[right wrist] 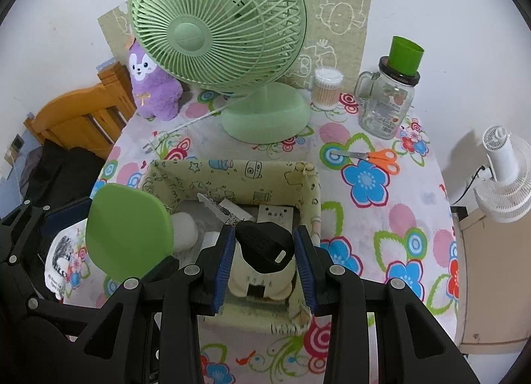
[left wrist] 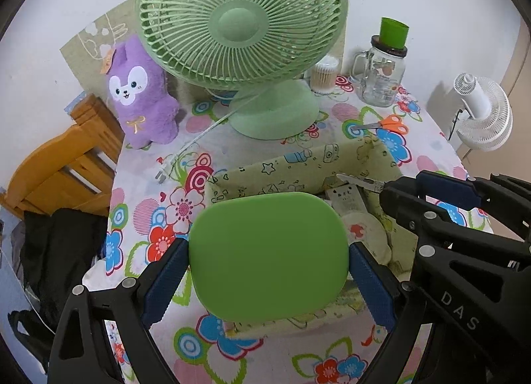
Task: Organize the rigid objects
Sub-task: 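Carry the pad over the box with the left gripper while the right gripper lowers the key fob inside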
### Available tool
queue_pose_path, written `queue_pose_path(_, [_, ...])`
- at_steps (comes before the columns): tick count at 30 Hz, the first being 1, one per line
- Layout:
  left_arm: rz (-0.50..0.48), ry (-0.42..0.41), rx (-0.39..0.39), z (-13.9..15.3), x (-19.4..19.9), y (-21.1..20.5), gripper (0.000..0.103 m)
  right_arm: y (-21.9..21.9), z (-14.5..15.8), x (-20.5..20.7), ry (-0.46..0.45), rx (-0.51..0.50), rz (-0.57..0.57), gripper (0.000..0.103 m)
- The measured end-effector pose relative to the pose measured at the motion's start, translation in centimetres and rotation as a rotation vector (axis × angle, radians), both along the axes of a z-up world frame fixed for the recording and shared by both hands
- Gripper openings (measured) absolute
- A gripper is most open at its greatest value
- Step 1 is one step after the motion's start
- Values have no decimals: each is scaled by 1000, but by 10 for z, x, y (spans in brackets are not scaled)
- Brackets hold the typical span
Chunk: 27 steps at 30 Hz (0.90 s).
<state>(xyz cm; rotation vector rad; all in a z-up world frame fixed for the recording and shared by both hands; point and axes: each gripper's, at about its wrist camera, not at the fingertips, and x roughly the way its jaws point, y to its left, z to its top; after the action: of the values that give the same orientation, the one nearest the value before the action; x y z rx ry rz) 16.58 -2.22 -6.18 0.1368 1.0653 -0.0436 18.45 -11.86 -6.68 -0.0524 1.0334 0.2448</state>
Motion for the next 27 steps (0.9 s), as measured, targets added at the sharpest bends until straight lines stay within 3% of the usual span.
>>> queue_pose_path(19, [23,58,-10,-23,21,10,96,20,-36,35,82,75,25,41])
queue_pose_path(23, [22,62,-13,-23,23,9,96,17,-38,36,83,76,9,54])
queue_pose_path(27, [14,64,-15,-23,25,6,96,12,-36,36,82,82,-4,59])
